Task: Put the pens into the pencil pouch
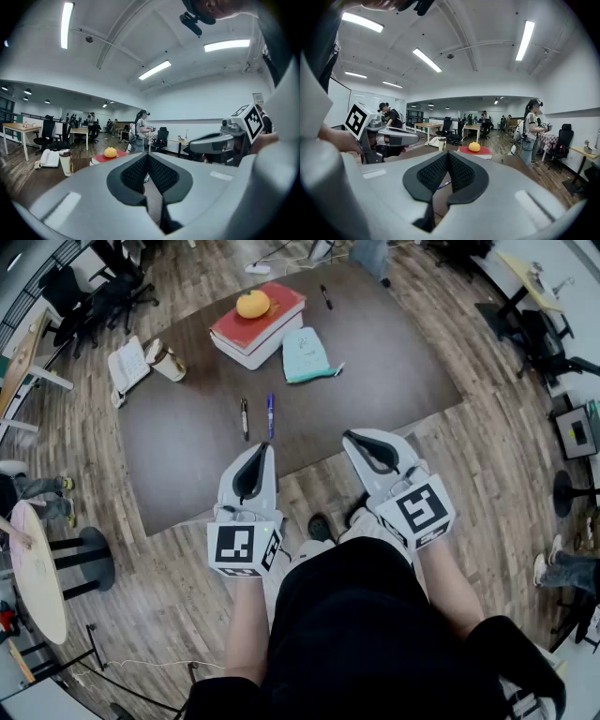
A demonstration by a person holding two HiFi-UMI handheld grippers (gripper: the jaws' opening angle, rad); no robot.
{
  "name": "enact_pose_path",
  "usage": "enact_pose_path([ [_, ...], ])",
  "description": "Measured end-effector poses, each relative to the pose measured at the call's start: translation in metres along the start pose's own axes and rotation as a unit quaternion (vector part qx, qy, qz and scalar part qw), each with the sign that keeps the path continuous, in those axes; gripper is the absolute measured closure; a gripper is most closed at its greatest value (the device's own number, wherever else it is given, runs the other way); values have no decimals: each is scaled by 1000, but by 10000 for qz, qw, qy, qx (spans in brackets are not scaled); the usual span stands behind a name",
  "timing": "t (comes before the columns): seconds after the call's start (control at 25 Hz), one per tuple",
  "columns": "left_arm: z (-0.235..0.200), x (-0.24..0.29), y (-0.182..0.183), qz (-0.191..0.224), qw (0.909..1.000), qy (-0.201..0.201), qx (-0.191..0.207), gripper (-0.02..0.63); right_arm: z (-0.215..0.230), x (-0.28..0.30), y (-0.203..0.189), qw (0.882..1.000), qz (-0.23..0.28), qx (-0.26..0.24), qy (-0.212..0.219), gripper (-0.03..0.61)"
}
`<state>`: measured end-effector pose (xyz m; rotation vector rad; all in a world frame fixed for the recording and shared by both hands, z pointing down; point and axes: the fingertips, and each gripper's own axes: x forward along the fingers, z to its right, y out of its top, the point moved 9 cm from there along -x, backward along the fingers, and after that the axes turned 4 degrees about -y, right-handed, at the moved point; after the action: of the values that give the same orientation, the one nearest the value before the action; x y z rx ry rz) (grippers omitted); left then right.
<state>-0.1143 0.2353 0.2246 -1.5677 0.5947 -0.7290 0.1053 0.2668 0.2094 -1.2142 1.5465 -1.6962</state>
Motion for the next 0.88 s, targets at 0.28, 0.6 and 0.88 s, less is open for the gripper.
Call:
enact_pose_path([
  [0.28, -1, -5, -3, -48, 10000, 5, 17, 617, -4, 0, 0, 9999, -66, -86, 12, 569],
  [0.6, -4, -12, -6, -99, 9999, 19, 8, 617, -16, 2, 1, 9993, -176, -321, 113, 569],
  [0.88, -6, -16, -11, -162, 9999, 6, -29, 617, -20, 2, -5, 9995, -185, -200, 150, 569],
])
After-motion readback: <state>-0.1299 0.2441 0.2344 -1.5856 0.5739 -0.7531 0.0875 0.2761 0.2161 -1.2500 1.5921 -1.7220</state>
